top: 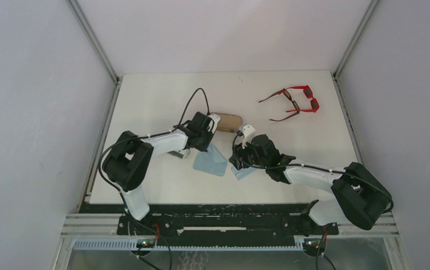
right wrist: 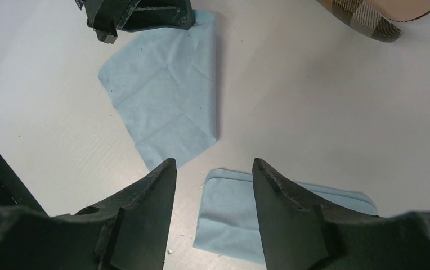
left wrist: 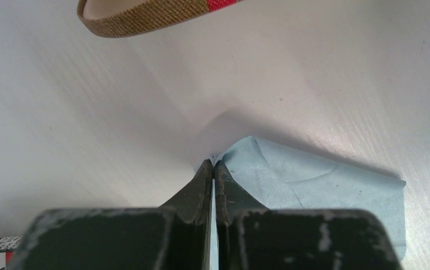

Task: Organize the sunglasses
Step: Fold the glasses cleaning cloth at the center of the board.

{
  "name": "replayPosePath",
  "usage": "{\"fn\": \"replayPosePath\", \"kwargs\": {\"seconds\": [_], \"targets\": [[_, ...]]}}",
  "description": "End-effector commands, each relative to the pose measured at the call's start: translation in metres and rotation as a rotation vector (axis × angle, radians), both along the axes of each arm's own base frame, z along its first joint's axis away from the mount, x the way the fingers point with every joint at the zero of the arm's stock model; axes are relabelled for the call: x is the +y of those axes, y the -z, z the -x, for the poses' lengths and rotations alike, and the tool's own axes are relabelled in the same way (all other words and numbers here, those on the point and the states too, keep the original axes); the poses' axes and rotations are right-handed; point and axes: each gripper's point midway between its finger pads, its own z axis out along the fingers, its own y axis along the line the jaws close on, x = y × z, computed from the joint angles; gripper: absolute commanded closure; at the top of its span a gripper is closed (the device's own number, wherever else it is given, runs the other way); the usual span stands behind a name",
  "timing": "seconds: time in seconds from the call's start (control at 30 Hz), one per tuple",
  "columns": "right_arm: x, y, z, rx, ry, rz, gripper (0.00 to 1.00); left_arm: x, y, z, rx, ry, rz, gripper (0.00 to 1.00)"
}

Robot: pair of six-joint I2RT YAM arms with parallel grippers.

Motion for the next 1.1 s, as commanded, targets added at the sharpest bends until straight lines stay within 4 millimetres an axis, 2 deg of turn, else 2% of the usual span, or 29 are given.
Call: {"fn": "replayPosePath", "kwargs": {"seconds": [0.0, 0.33, 0.5, 0.67, 0.83, 1.07], "targets": [[0.004, -0.024, -0.006, -0.061, -0.007, -0.041, 0.48, 0.006, -0.003, 0.007, 0.002, -0.019, 0.012, 0.98], [0.007, -0.023, -0.004, -0.079, -0.044, -0.017, 0.47, 0.021, -0.002, 0.03, 0.042, -0.102, 0.021, 1.0], [0.023, -0.021, 0.001, -0.093, -0.106, 0.03, 0.47, 0.026, -0.001, 0.044, 0.069, -0.13, 0.035, 1.0], [0.04, -0.02, 0.005, -0.108, -0.164, 0.035, 0.47, 0.03, -0.01, 0.05, 0.065, -0.155, 0.062, 1.0], [0.058, -0.014, 0.007, -0.118, -0.255, 0.053, 0.46, 0.033, -0.012, 0.045, 0.033, -0.166, 0.043, 1.0], [0.068, -0.002, -0.015, -0.109, -0.256, 0.117, 0.47, 0.026, -0.014, 0.03, 0.015, -0.158, 0.041, 1.0]]}}
